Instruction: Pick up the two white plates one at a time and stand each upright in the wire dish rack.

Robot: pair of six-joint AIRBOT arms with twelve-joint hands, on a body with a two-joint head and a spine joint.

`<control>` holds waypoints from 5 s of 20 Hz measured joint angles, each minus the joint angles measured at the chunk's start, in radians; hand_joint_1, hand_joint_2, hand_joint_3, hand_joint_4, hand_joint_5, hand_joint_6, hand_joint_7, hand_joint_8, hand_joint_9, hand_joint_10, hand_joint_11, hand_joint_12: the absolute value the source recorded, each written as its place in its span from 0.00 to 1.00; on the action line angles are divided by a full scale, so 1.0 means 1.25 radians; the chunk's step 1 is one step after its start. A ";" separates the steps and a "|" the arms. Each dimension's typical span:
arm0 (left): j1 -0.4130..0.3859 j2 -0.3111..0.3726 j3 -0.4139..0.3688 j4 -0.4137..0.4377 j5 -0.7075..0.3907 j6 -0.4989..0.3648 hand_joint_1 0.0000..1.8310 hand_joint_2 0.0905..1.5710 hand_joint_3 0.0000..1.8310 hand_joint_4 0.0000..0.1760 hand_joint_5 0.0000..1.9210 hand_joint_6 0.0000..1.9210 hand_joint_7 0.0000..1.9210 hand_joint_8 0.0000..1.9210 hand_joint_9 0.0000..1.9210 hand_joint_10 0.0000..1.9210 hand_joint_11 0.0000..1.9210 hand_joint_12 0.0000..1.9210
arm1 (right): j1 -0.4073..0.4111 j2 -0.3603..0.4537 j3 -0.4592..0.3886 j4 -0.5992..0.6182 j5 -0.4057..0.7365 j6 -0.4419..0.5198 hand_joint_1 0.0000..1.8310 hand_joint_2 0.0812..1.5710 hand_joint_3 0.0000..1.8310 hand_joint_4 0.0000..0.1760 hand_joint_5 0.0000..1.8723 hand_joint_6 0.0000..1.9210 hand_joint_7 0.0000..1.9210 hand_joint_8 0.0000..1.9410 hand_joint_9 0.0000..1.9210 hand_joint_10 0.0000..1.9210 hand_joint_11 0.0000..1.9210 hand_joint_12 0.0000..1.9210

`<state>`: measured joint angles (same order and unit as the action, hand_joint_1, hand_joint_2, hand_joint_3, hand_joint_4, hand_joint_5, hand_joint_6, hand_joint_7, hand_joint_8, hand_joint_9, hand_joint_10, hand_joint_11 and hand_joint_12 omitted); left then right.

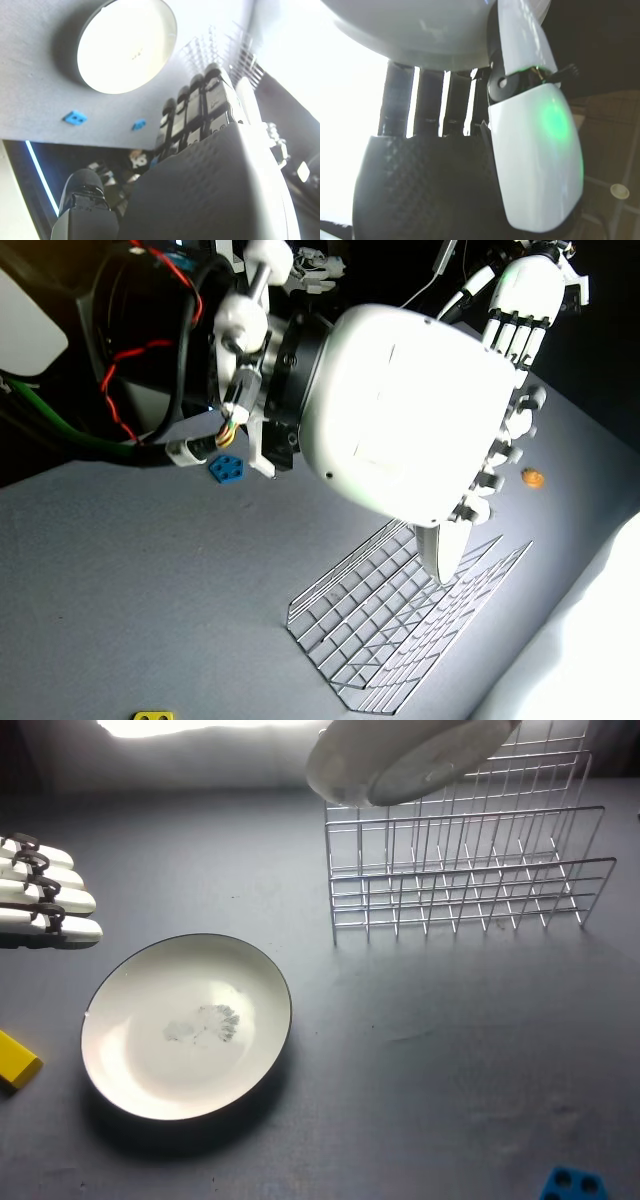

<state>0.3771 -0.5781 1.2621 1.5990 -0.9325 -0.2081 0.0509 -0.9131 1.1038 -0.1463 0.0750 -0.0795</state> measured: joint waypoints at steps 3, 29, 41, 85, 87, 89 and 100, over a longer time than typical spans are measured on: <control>0.000 0.000 0.000 0.000 0.000 0.000 0.00 0.64 0.00 0.00 0.00 0.00 0.00 0.00 0.00 0.00 0.00 0.00 | 0.000 0.014 0.005 -0.040 0.001 0.031 0.75 0.70 0.00 0.00 0.47 0.61 0.50 0.49 0.46 0.61 0.39 0.55; -0.009 0.000 -0.009 0.012 0.002 0.000 0.00 0.64 0.00 0.00 0.00 0.00 0.00 0.00 0.00 0.00 0.00 0.00 | -0.076 0.014 0.052 -0.015 -0.007 0.203 0.74 0.71 0.00 0.00 0.47 0.61 0.49 0.50 0.44 0.62 0.39 0.58; -0.010 -0.003 -0.013 0.013 0.001 -0.002 0.00 0.64 0.00 0.00 0.01 0.00 0.00 0.00 0.00 0.00 0.00 0.00 | -0.073 -0.023 0.123 0.120 -0.054 0.190 0.74 0.71 0.00 0.00 0.48 0.60 0.49 0.51 0.44 0.63 0.38 0.59; -0.012 -0.015 -0.013 0.035 0.000 -0.017 0.00 0.64 0.00 0.00 0.01 0.00 0.00 0.00 0.00 0.00 0.00 0.00 | -0.222 -0.128 0.261 0.247 -0.002 0.190 0.66 0.65 0.00 0.00 0.46 0.13 0.51 0.01 0.51 0.03 0.28 0.55; -0.012 -0.015 -0.014 0.037 0.001 -0.017 0.00 0.64 0.00 0.00 0.01 0.00 0.01 0.00 0.00 0.00 0.00 0.00 | -0.225 -0.133 0.269 0.249 0.008 0.192 0.65 0.65 0.00 0.00 0.47 0.03 0.51 0.00 0.50 0.01 0.28 0.54; -0.013 -0.015 -0.015 0.035 -0.001 -0.017 0.00 0.63 0.00 0.00 0.01 0.00 0.01 0.00 0.00 0.00 0.00 0.00 | -0.229 -0.137 0.277 0.249 0.016 0.193 0.64 0.65 0.00 0.00 0.46 0.01 0.49 0.00 0.49 0.00 0.26 0.53; 0.008 -0.015 -0.045 0.035 0.014 -0.005 0.00 0.64 0.00 0.00 0.01 0.00 0.00 0.00 0.00 0.00 0.00 0.00 | -0.208 -0.135 0.277 0.248 0.009 0.204 0.61 0.66 0.00 0.00 0.42 0.00 0.45 0.00 0.44 0.00 0.21 0.54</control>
<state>0.3874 -0.5964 1.2057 1.6424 -0.9146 -0.2142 -0.2085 -1.0813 1.4506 0.1642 0.0864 0.1753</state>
